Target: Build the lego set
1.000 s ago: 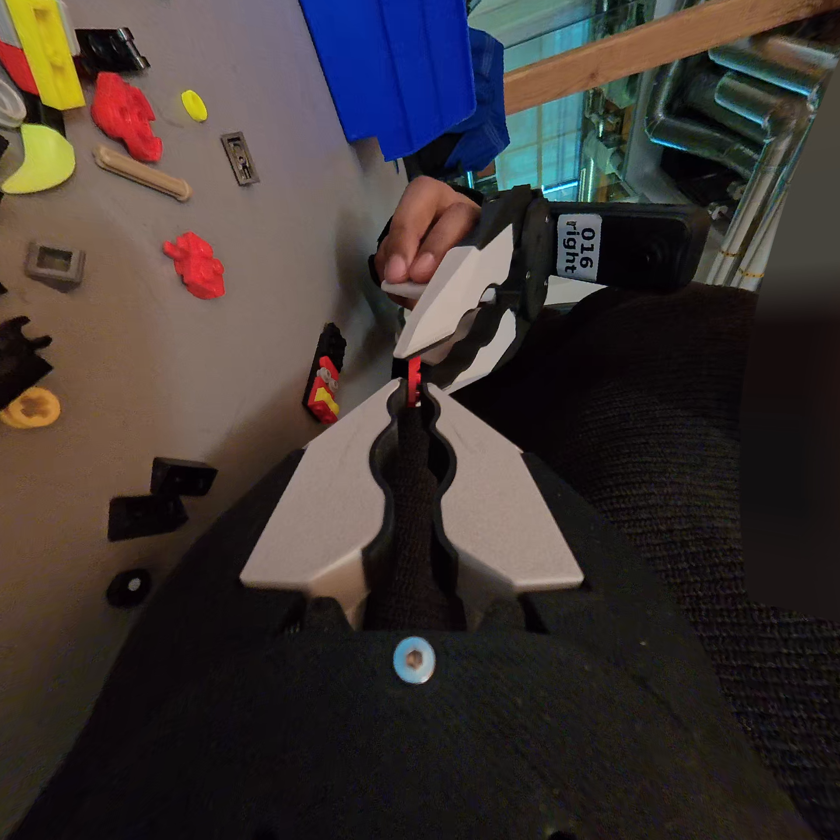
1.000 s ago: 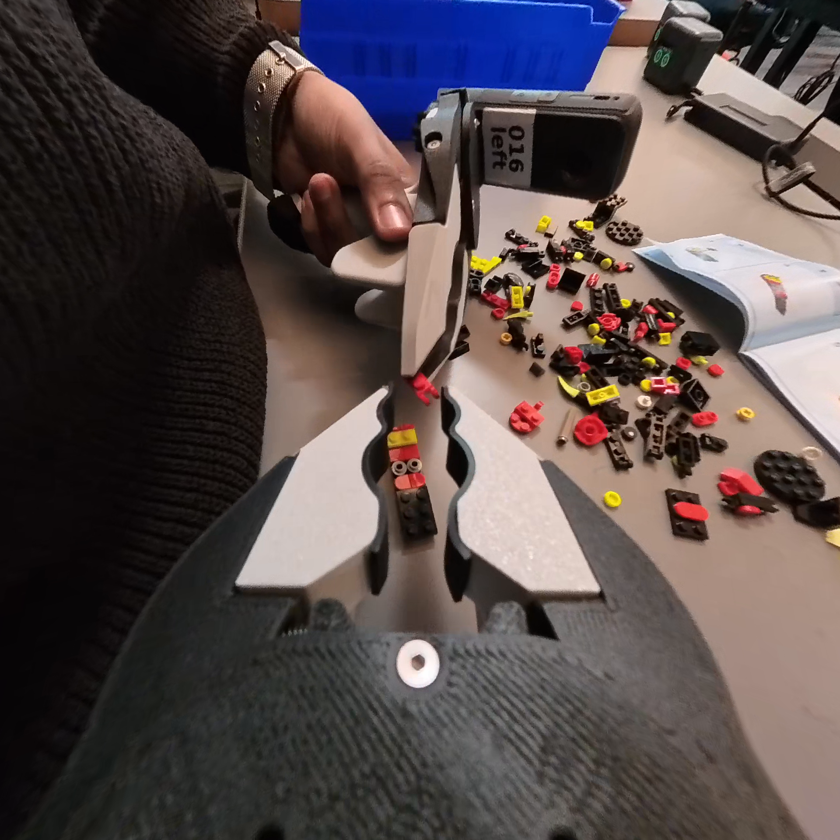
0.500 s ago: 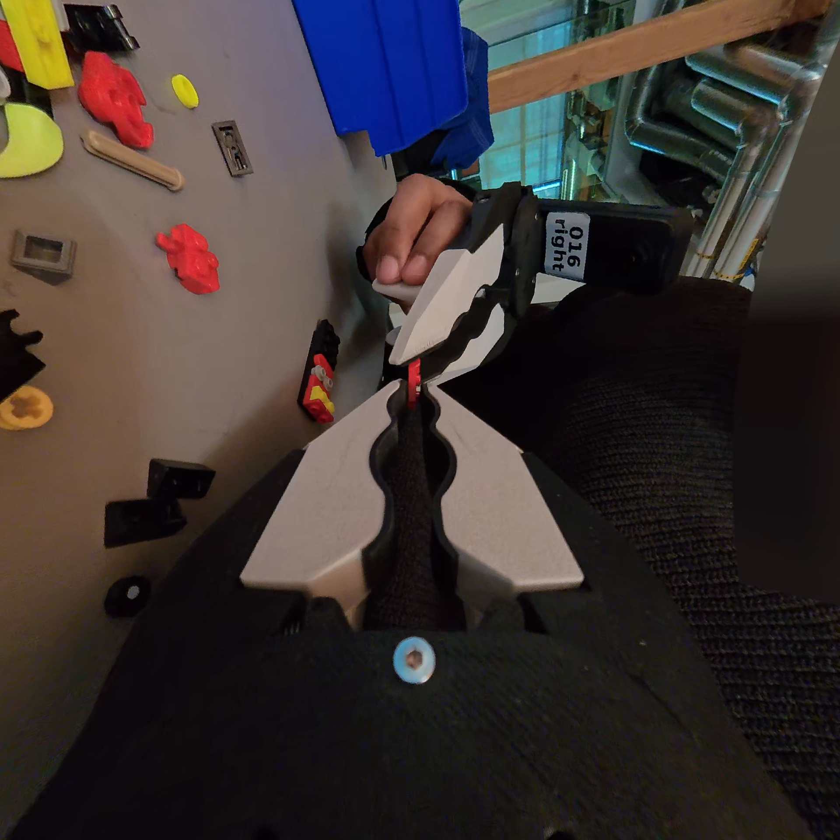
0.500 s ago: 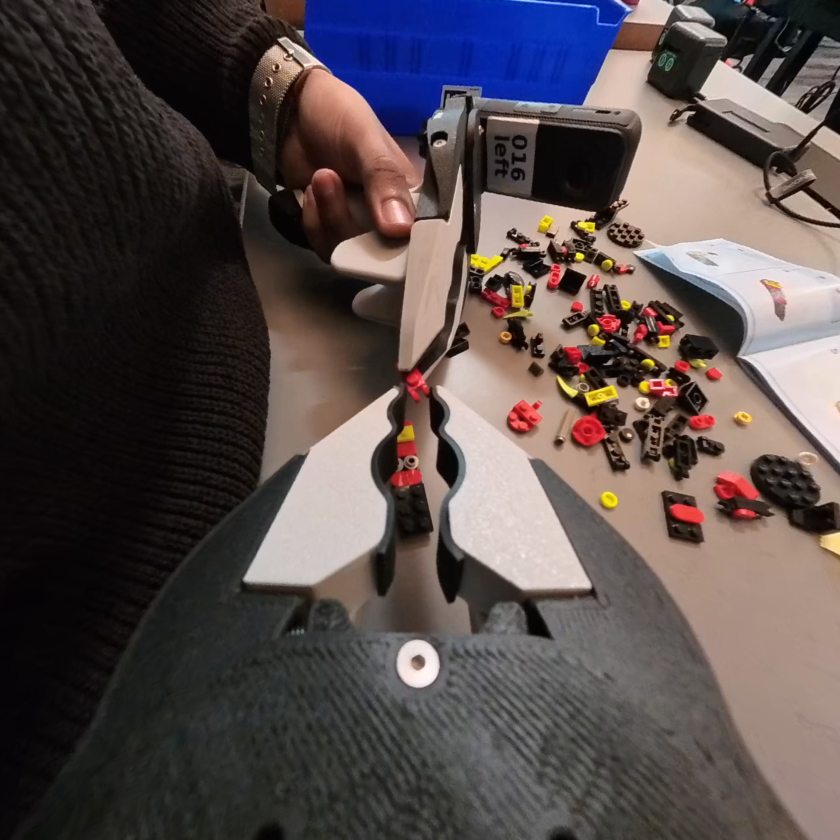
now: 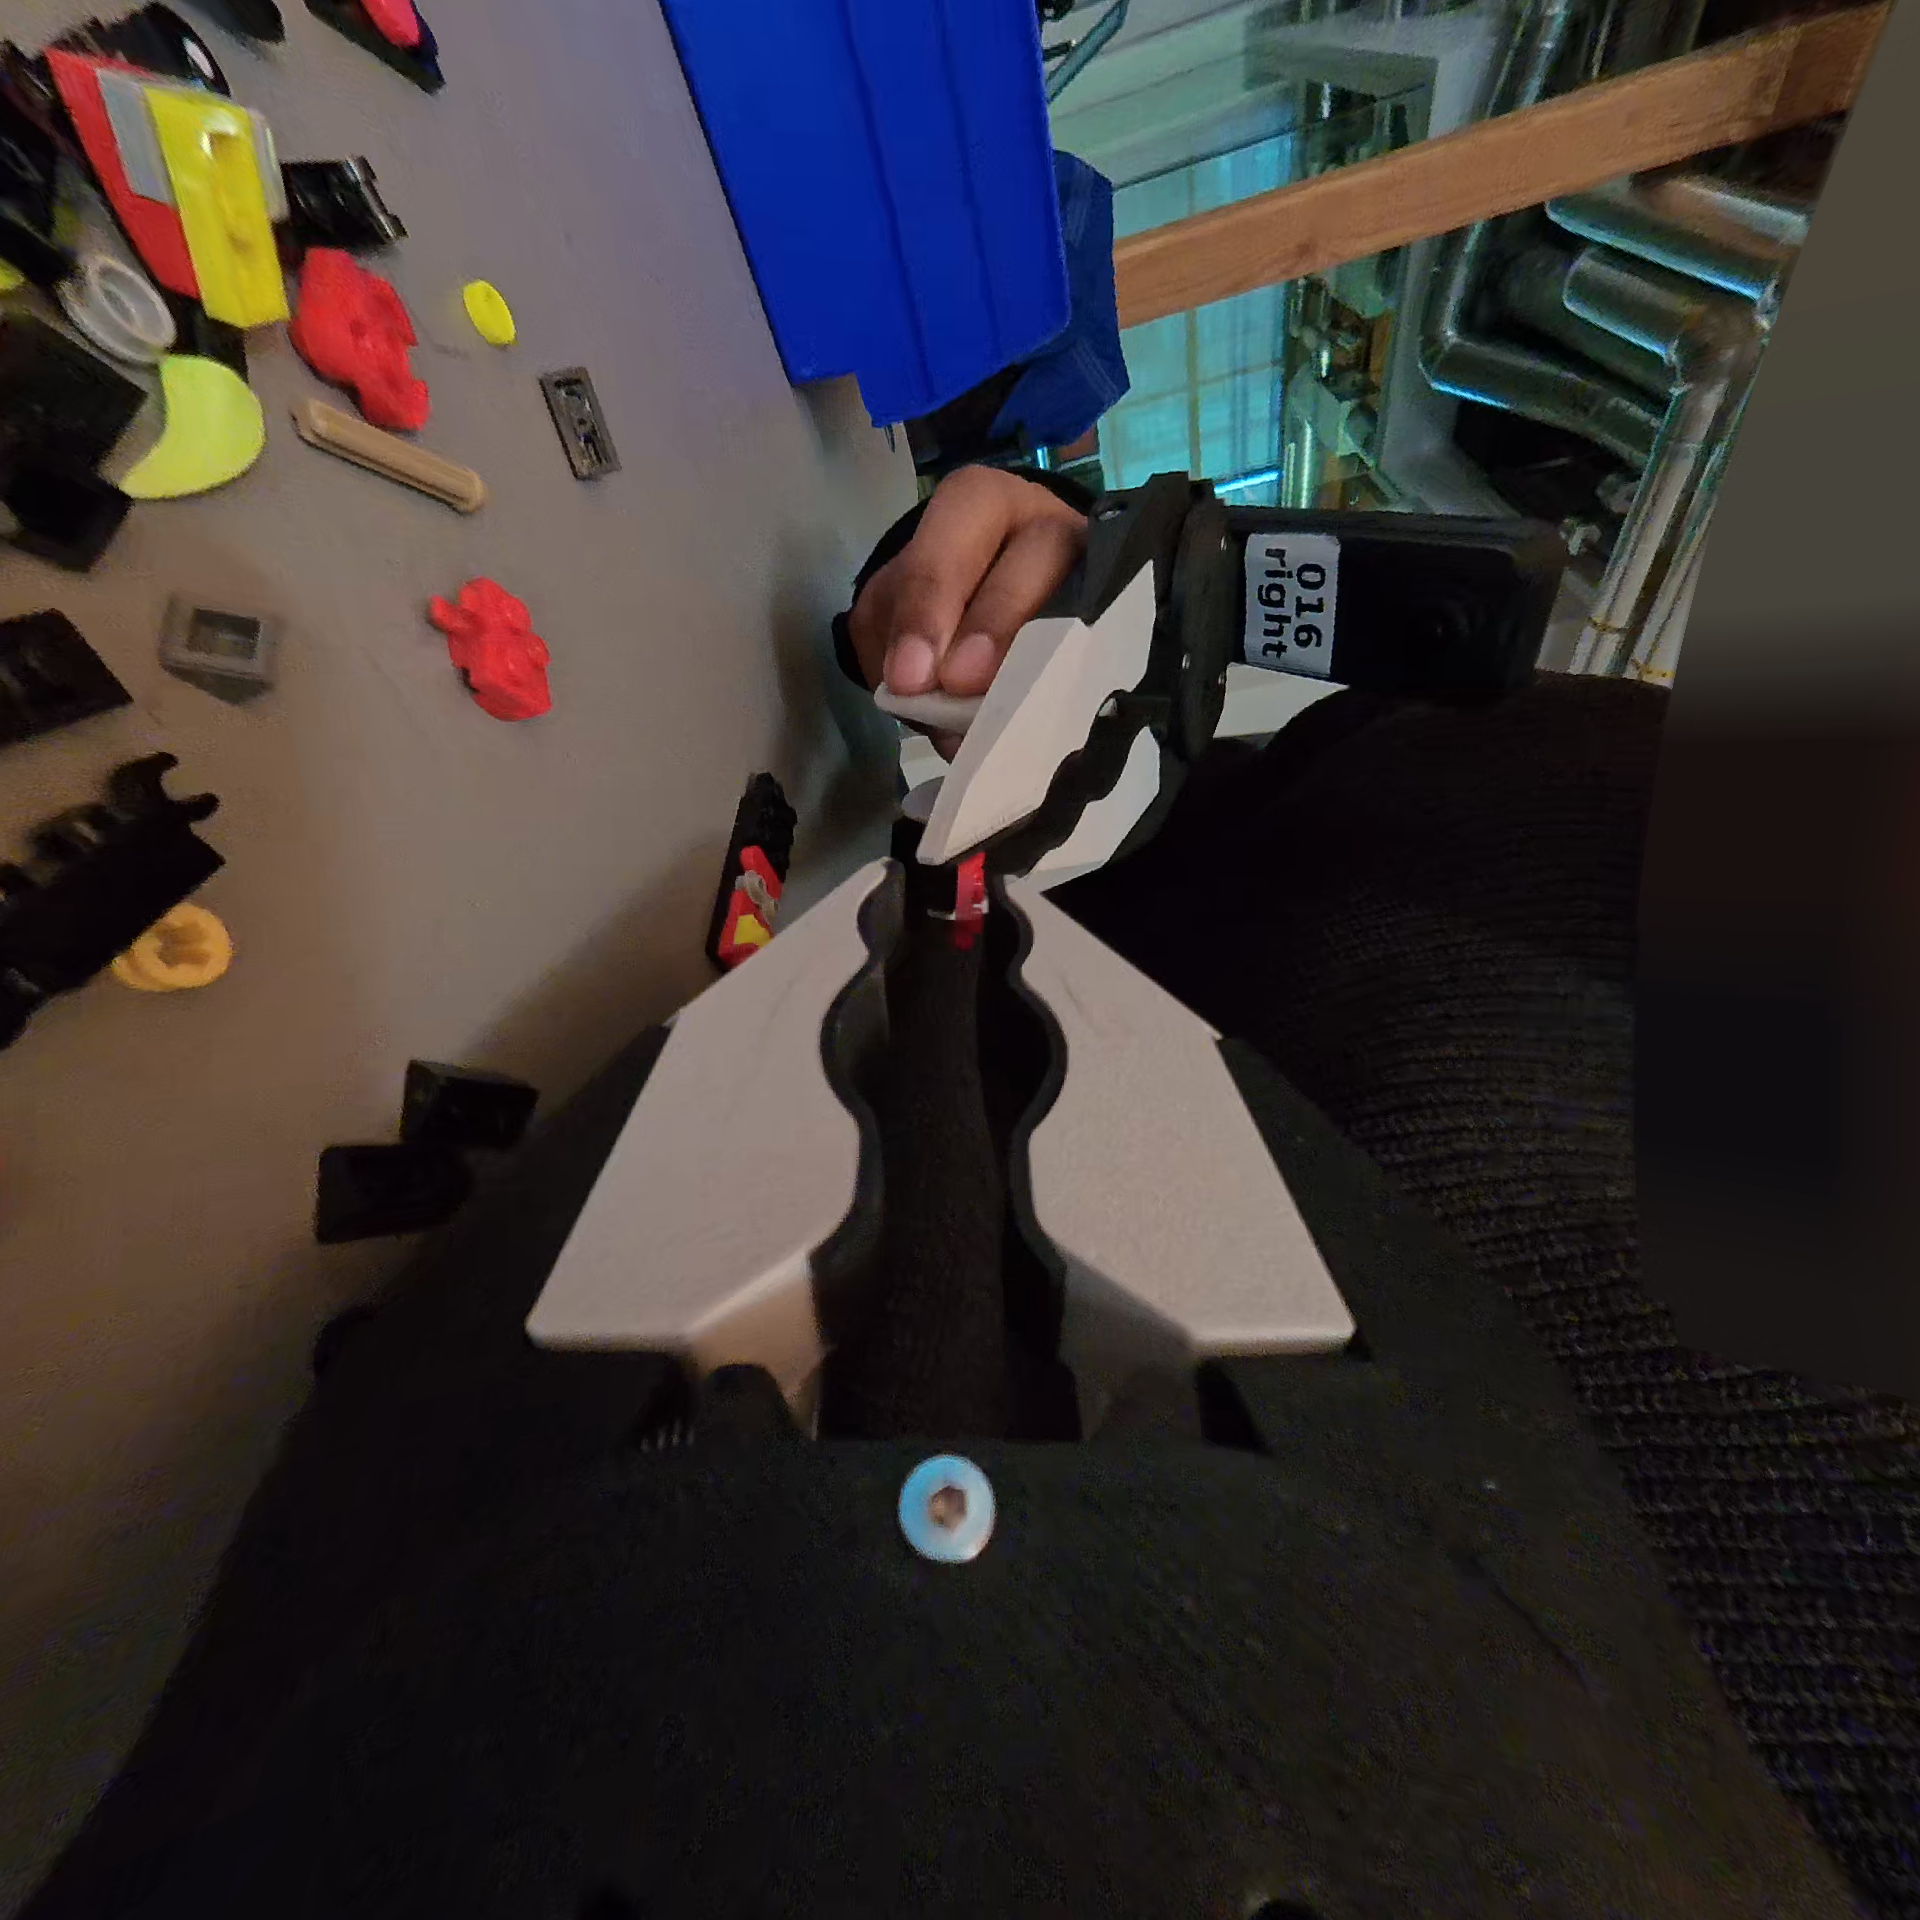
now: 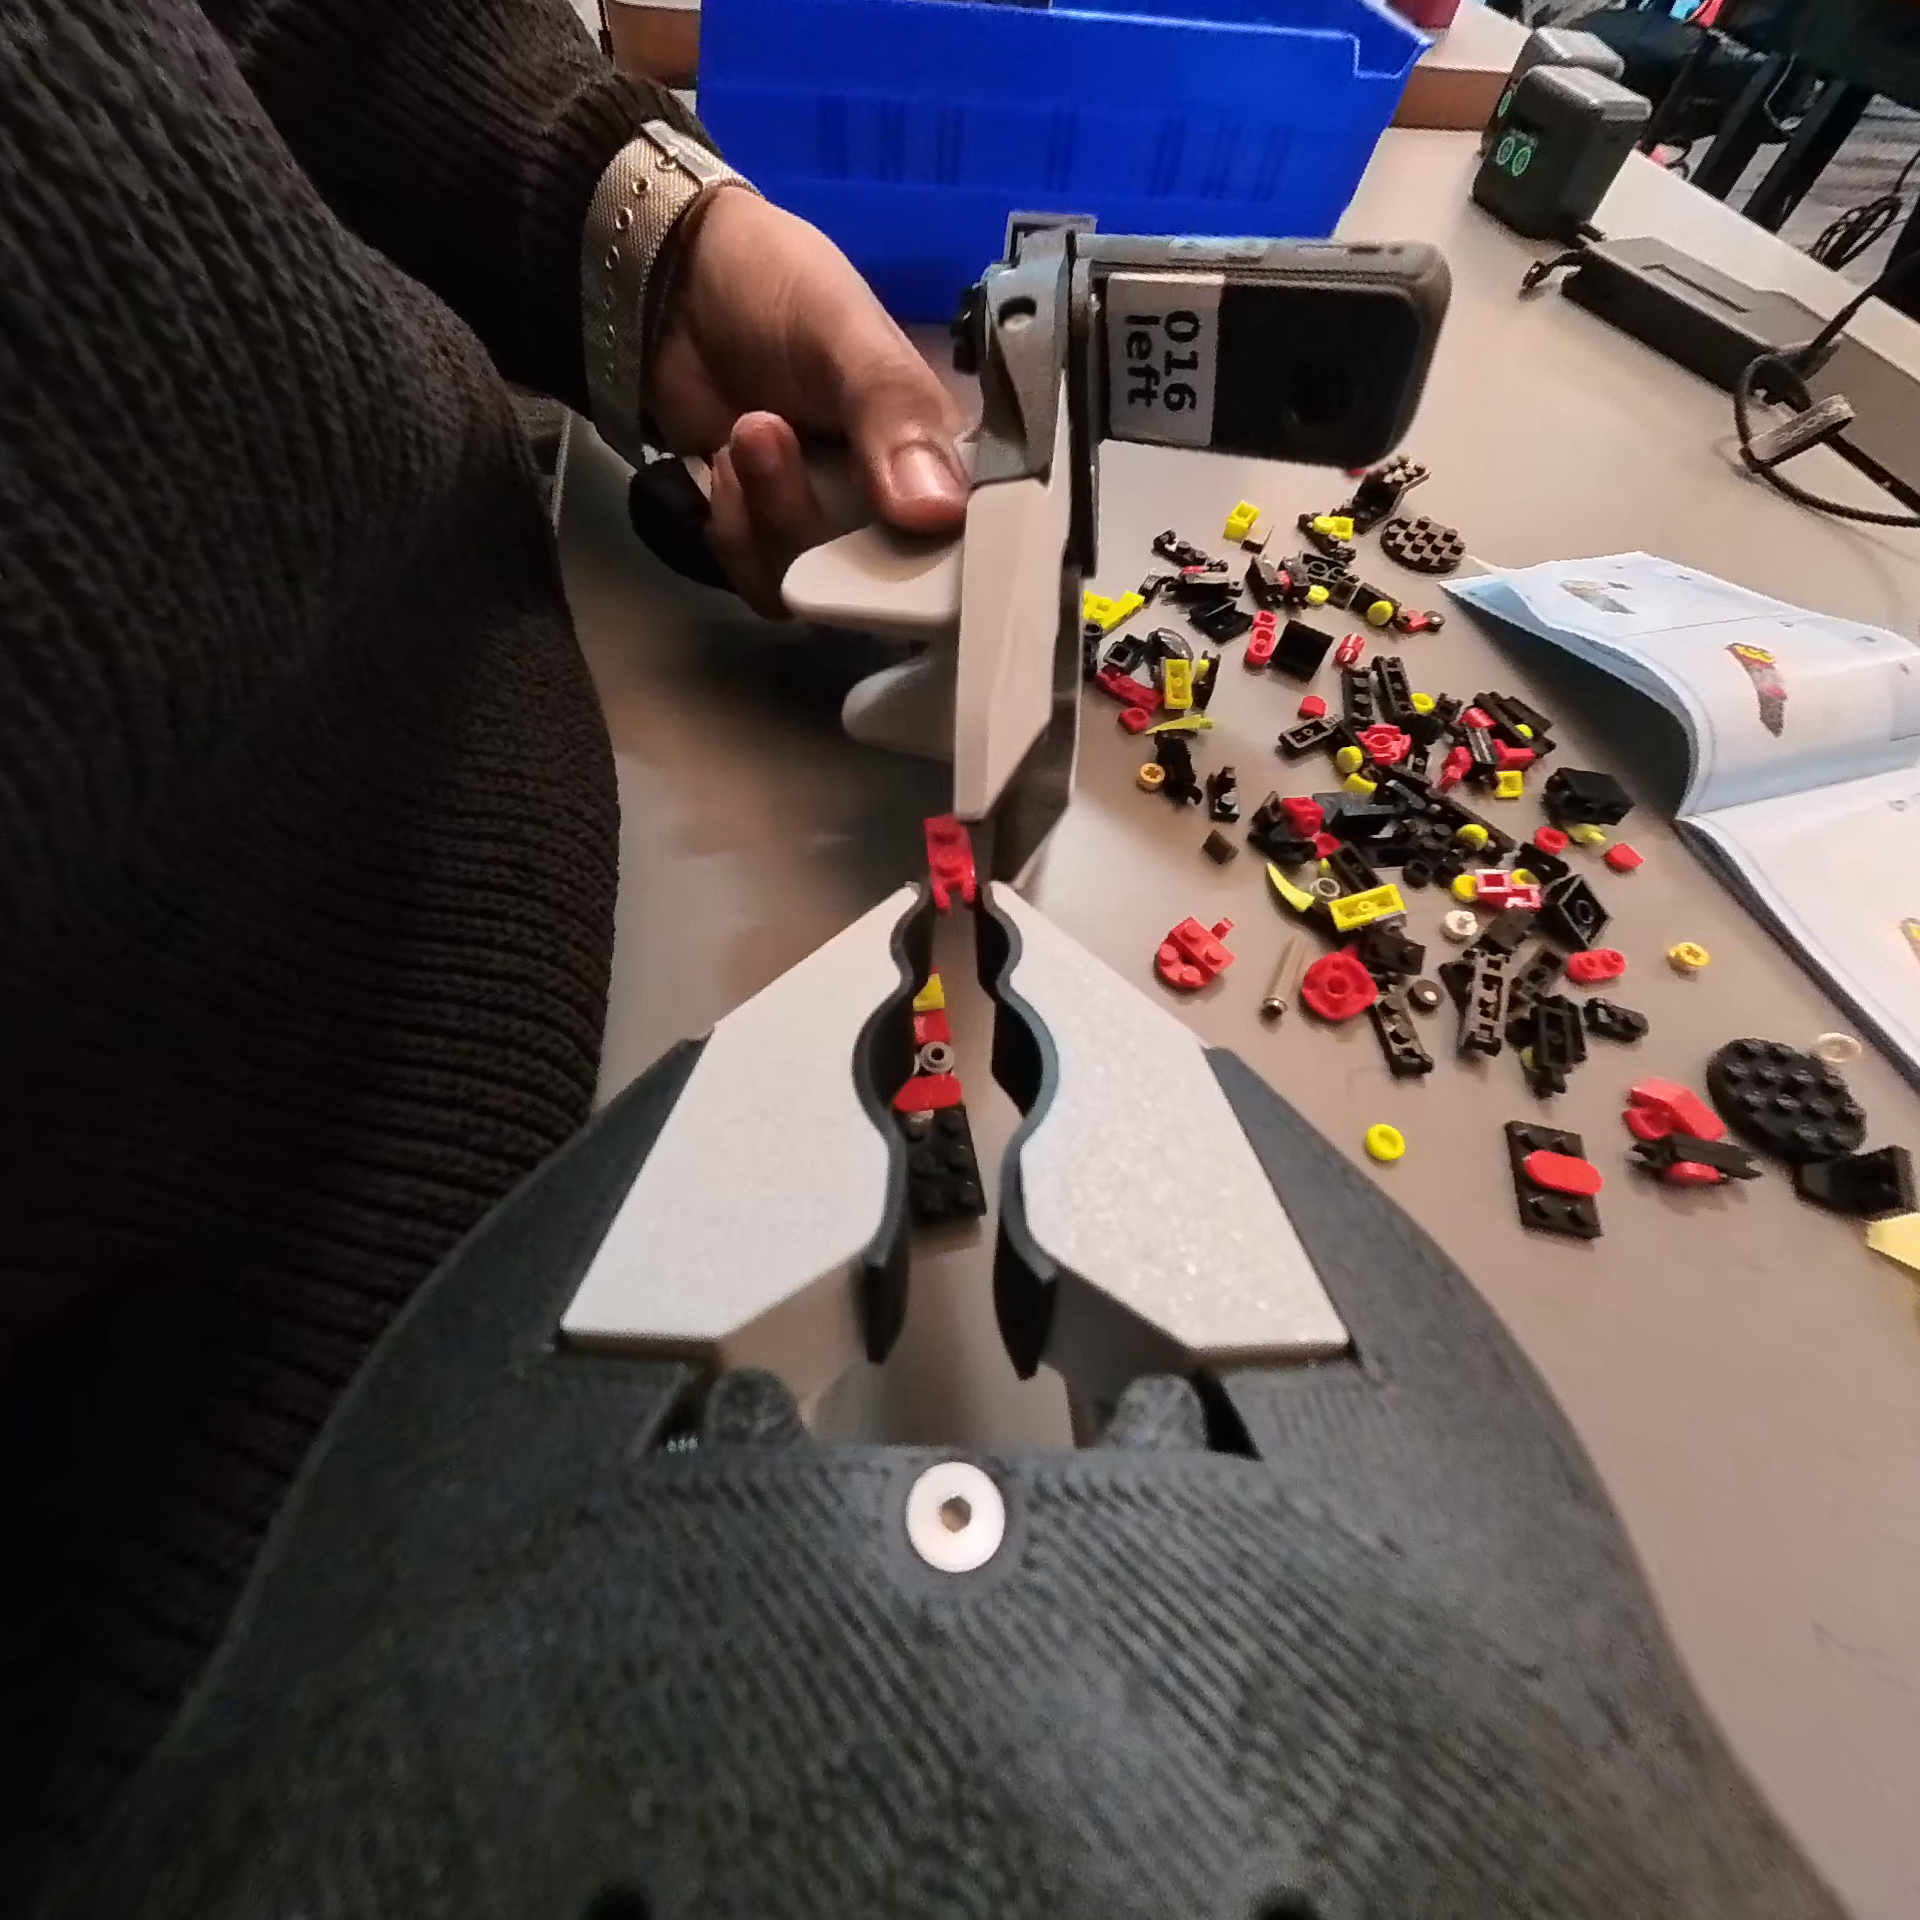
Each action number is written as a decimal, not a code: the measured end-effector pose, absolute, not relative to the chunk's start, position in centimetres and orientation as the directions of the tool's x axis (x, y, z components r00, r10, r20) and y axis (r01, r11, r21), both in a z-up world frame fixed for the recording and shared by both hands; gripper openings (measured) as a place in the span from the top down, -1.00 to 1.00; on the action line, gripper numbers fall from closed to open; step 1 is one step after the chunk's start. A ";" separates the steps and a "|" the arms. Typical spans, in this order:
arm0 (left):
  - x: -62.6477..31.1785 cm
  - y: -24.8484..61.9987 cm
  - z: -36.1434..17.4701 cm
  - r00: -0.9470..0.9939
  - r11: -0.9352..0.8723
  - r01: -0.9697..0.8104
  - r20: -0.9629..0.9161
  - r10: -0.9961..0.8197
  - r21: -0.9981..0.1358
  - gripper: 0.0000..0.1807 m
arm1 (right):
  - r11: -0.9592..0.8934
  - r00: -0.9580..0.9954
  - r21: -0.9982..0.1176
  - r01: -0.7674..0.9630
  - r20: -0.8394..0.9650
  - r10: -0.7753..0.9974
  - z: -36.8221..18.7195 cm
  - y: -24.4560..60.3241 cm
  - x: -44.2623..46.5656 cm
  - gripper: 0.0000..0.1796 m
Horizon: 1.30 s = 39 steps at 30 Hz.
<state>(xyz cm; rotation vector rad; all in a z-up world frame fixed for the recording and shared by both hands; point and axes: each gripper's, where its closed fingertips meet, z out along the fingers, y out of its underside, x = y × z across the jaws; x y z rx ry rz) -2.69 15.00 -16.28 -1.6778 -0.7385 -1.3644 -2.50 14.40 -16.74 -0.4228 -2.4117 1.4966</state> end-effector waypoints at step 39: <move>-4.4 14.3 -17.2 0.591 -0.466 0.703 0.806 -0.039 -0.537 0.71 | 0.527 -0.852 -0.762 0.377 -0.062 0.520 -21.1 21.6 -4.4 0.93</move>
